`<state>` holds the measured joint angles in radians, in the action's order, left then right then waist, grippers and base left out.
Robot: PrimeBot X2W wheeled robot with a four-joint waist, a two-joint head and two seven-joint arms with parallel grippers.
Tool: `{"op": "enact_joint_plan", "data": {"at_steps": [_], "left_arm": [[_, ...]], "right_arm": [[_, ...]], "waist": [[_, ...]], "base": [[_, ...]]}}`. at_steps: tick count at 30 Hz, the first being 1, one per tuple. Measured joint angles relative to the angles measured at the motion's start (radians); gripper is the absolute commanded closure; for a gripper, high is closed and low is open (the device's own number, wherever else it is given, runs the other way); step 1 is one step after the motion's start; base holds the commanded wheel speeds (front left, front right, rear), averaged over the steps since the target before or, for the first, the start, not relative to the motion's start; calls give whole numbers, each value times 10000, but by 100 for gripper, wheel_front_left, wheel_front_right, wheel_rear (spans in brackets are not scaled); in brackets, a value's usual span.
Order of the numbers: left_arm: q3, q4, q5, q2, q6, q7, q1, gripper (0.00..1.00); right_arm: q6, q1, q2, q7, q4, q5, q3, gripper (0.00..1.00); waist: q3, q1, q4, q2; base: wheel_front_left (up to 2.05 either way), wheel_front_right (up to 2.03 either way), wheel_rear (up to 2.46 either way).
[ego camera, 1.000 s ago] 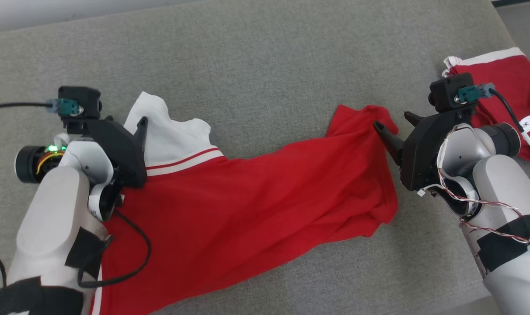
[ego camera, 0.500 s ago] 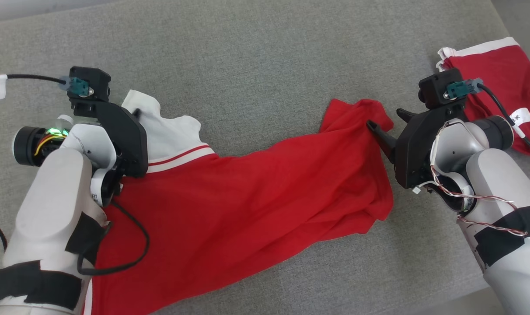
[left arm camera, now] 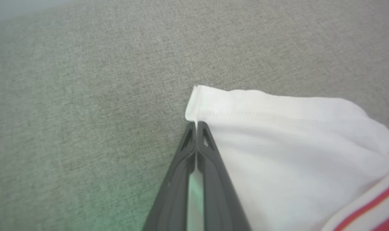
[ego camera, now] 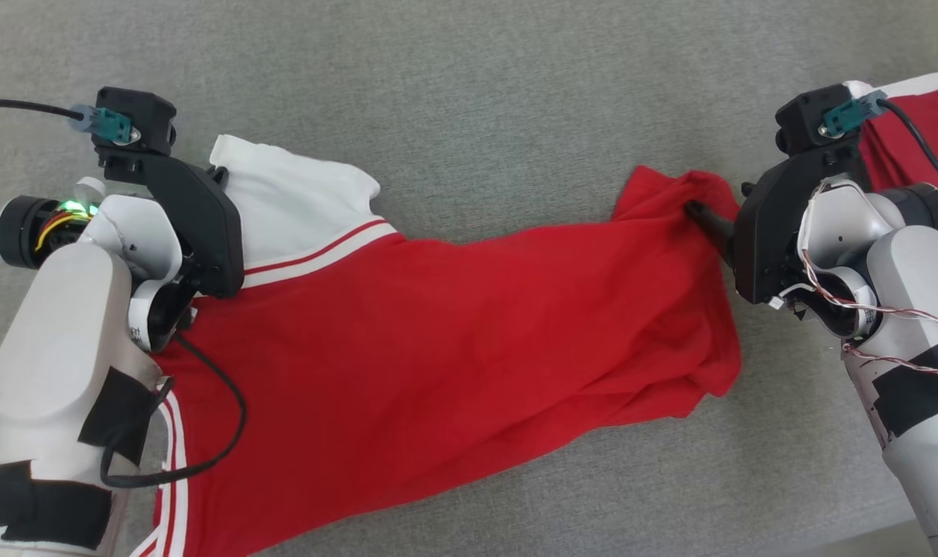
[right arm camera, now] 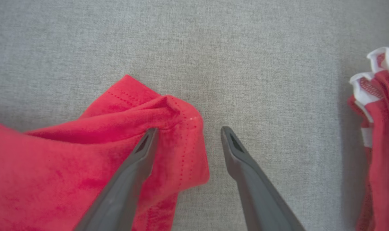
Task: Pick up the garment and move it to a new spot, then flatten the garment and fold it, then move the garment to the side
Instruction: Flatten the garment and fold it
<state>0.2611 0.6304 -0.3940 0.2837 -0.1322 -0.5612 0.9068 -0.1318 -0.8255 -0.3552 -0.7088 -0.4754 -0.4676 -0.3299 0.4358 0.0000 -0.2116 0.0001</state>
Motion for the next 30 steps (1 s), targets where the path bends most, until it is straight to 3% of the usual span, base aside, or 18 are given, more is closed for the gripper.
{"op": "enact_joint_plan", "data": {"at_steps": [14,15,16,17,18,24,30], "left_arm": [[171,-650,-215,54,8,-19,-203,100],[178,-692,-215,56,10,-19,-204,100],[192,-734,-217,61,10,17,-208,100],[198,-767,-221,65,10,58,-211,100],[205,-784,-228,69,10,71,-212,100],[100,-922,-324,73,15,865,-246,100],[-671,-1373,-1289,-182,15,2219,-70,100]], "right_arm": [[-2,-296,217,-293,-125,518,510,0],[-2,-329,247,-303,-125,575,556,21],[-2,-348,280,-305,-121,616,604,57],[0,-349,314,-307,-119,675,644,84],[-2,-347,345,-318,-117,734,667,100],[-2,-269,426,-73,150,813,757,100],[0,-235,451,479,598,240,1172,100]], "waist": [[133,0,346,-1],[153,0,359,-1],[173,0,370,-1],[191,0,381,0],[204,0,394,0],[120,1,448,0],[-142,0,528,-1]], "base": [[0,0,0],[0,0,0],[0,0,0],[0,0,0],[0,0,0],[0,0,0],[0,0,0]]}}
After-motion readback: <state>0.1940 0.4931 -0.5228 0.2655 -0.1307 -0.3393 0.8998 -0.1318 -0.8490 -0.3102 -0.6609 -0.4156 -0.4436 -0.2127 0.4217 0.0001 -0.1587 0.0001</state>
